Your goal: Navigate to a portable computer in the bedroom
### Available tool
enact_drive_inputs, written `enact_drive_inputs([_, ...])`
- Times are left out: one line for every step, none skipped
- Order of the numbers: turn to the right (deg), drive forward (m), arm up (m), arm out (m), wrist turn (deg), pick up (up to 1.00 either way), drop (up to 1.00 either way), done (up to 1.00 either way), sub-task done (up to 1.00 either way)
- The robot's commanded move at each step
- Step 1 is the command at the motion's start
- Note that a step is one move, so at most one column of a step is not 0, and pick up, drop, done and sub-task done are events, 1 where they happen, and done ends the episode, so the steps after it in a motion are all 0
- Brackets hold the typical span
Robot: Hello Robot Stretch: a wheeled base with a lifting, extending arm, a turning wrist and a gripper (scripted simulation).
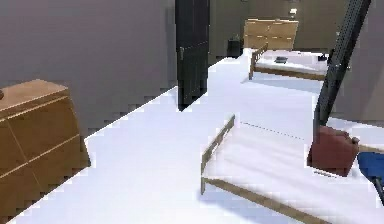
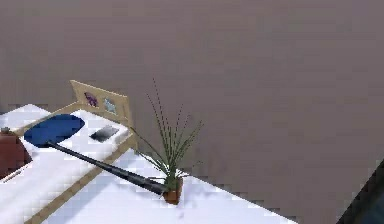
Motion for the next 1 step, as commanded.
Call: enact_drive_inputs([-21.0,0.0,0.0,0.0,0.0,0.0,0.0,0.0,0.0])
